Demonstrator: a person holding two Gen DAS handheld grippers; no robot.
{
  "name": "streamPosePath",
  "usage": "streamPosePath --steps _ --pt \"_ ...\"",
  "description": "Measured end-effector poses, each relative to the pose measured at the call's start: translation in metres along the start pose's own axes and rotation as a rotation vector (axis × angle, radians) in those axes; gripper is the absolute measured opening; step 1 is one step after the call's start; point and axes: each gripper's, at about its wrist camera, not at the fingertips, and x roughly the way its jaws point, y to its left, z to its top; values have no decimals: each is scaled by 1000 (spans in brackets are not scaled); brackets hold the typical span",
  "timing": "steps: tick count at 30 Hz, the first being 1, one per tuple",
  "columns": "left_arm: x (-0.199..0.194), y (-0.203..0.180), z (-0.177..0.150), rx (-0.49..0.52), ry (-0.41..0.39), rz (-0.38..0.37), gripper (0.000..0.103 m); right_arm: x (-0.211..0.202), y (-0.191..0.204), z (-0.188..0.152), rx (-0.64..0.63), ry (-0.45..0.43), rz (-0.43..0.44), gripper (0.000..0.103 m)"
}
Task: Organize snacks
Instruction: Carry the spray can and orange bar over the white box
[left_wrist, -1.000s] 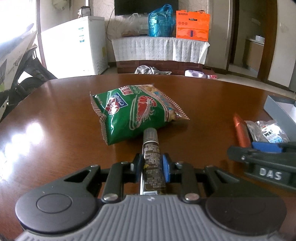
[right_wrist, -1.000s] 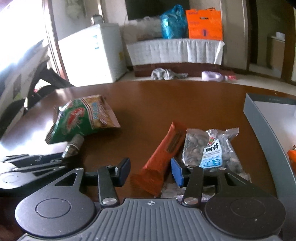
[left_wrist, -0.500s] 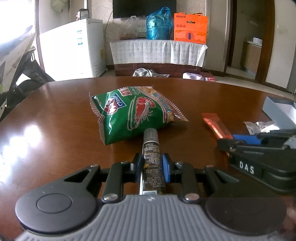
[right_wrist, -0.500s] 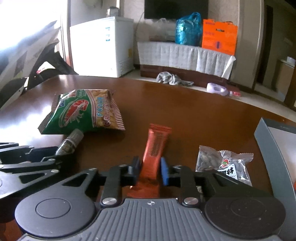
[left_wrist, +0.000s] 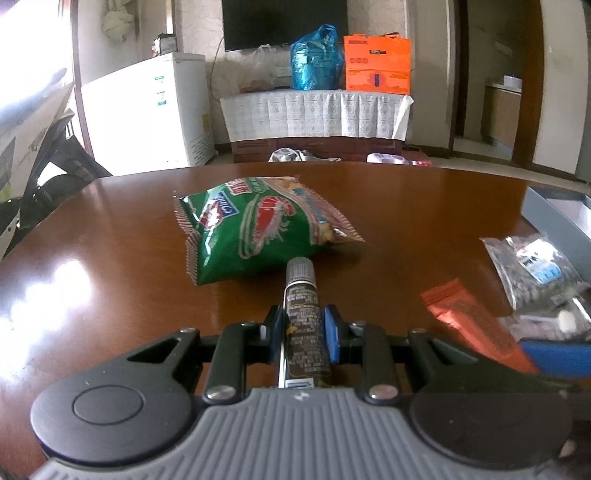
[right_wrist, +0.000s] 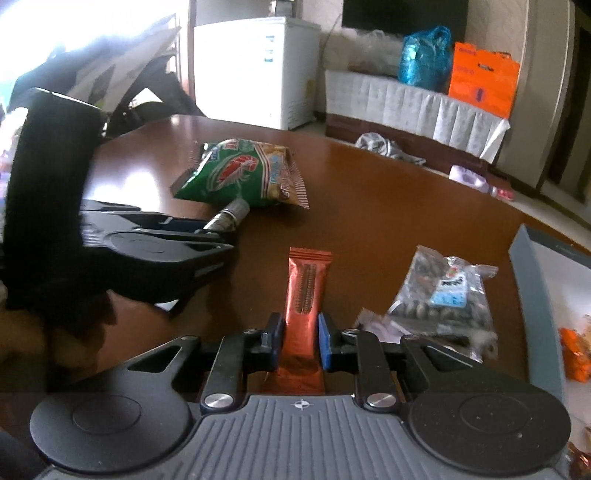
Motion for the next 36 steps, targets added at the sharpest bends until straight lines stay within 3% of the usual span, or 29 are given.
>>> streamPosePath --steps 12,20,28,32,36 --pt "-23 -25 -11 74 -22 -5 21 -40 -34 -6 64 -57 19 22" --pt "-45 -35 6 204 -70 4 21 -61 -37 -3 65 -119 38 22" --pt "-50 -51 13 164 -92 -62 21 -80 -39 4 65 -170 25 22" --pt "-50 -62 18 212 -129 -43 21 -89 -45 5 82 -194 16 22" --pt "-46 -70 24 196 -133 -58 21 -98 -53 3 87 -208 4 22"
